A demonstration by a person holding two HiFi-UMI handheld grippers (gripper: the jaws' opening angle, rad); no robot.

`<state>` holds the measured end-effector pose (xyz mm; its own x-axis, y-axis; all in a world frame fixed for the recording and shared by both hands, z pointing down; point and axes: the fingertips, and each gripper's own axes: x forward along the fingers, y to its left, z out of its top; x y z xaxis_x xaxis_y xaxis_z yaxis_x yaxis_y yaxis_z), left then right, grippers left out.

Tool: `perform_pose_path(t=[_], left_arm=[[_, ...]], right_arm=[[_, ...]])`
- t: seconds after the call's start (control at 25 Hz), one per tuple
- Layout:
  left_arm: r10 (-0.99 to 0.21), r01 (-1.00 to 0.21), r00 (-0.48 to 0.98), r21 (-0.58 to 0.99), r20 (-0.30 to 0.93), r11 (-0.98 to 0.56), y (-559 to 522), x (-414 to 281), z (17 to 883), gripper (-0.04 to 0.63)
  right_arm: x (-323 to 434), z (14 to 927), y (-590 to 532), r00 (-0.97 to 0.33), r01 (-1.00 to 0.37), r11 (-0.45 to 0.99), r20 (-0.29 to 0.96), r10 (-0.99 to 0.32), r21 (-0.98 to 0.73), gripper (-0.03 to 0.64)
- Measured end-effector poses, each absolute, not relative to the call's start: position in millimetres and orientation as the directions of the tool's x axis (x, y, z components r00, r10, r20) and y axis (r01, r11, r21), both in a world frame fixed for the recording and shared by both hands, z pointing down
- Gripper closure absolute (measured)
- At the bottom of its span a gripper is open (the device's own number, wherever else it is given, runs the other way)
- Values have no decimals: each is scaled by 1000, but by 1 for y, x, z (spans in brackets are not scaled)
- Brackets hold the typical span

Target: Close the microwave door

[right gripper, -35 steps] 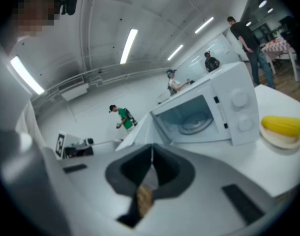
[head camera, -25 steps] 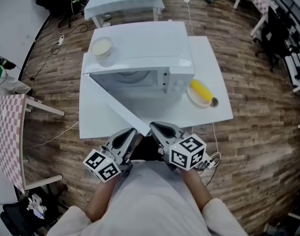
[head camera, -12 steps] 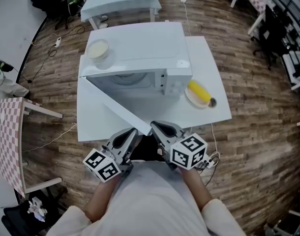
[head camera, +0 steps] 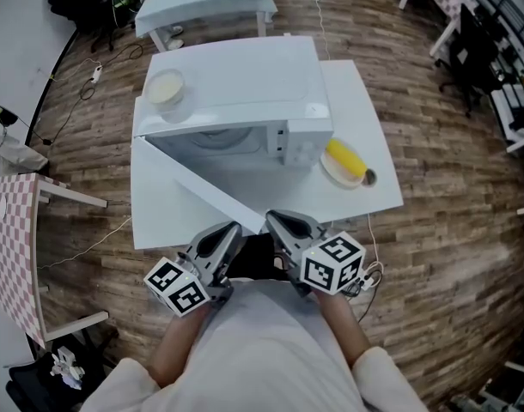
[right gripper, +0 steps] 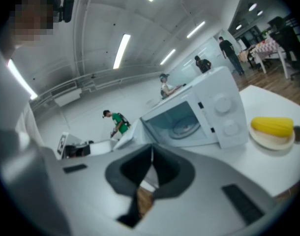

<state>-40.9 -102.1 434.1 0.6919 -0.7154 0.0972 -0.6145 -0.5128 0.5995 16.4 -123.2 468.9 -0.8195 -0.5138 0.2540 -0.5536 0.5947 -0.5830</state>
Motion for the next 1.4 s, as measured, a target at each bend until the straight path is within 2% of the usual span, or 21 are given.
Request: perform_pose_path(t=[1.2, 1.4], left_arm=[[-694, -567, 715, 656, 90, -499, -131, -33, 441, 577], [-701, -603, 705, 612, 107, -512, -138, -35, 442, 577]], right_arm=[[25, 483, -131, -806, -569, 540, 288, -518, -621, 594], [26, 484, -136, -798, -581, 542, 294, -526, -607, 594]])
